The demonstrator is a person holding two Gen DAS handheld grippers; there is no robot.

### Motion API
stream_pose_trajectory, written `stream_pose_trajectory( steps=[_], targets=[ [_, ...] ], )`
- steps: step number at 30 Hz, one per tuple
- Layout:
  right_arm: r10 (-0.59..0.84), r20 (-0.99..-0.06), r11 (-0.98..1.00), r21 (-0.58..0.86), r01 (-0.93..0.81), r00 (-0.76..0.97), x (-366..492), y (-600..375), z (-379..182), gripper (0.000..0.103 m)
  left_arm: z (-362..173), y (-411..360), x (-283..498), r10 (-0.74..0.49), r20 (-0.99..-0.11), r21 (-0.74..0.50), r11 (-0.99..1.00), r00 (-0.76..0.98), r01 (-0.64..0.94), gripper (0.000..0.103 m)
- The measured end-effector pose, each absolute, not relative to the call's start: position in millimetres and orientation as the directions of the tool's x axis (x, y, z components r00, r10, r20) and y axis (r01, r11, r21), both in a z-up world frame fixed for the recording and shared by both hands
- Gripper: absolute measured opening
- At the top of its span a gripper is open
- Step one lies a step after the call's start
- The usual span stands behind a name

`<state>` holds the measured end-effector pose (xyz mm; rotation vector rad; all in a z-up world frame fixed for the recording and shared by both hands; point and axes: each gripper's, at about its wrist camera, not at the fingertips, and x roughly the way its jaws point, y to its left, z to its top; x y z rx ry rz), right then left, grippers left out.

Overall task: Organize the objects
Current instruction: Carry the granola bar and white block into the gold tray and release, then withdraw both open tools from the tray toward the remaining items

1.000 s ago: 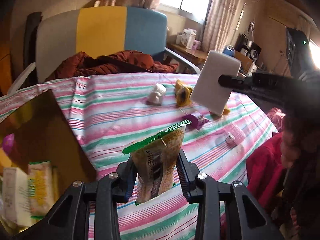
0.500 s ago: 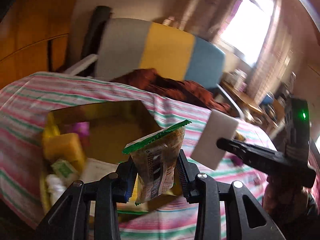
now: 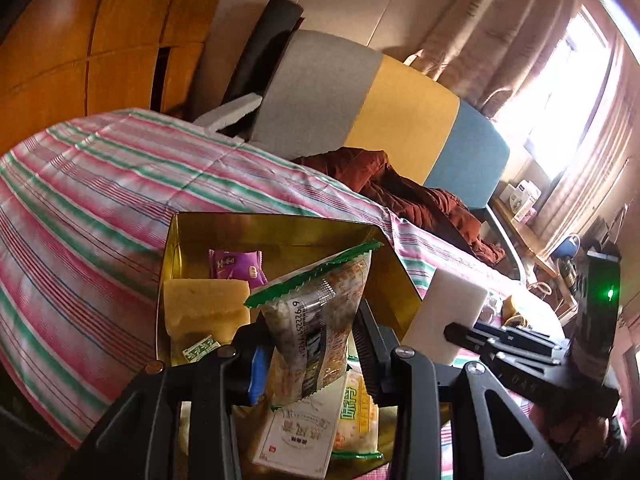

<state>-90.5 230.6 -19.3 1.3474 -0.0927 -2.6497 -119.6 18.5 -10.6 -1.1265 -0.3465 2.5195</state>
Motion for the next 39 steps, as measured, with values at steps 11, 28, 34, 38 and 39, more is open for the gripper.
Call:
stream_pose_trajectory(
  steps=[11,28,34,38,39],
  targets=[
    [-0.169,-0.818,-0.986,0.142,0.092,-0.550,-107.9,228.7,-30.0,0.075,-11.0,31.8,-145.9,0.365,-0.705,-0.283,-0.931,-0.608,-0.230,0.058],
    [0.057,-0.562,-0.982,-0.179,0.055,-0.825,-28.7,183.9,3.3,0.103,-15.9,16.4,-87.5,0.256,-0.699,-0.201,-0.966,-0.668,-0.160,0.058],
    [0.035,-0.606,-0.987,-0.147,0.068,-0.795,-16.1,176.9,-4.5,0.103,-9.1,18.3,-65.1,0.227,-0.673,-0.148,-0.974,-0.704,-0.173,0.058],
    [-0.016,-0.636,-0.993,-0.079,0.085,-0.772,-5.6,184.3,-12.4,0.103,-6.7,19.8,-50.4,0.206,-0.655,-0.111,-0.978,-0.728,-0.176,0.059],
    [-0.022,-0.638,-0.994,-0.070,0.086,-0.769,-3.0,185.3,-14.6,0.103,-7.2,19.8,-47.8,0.202,-0.652,-0.105,-0.979,-0.730,-0.176,0.059]
  ],
)
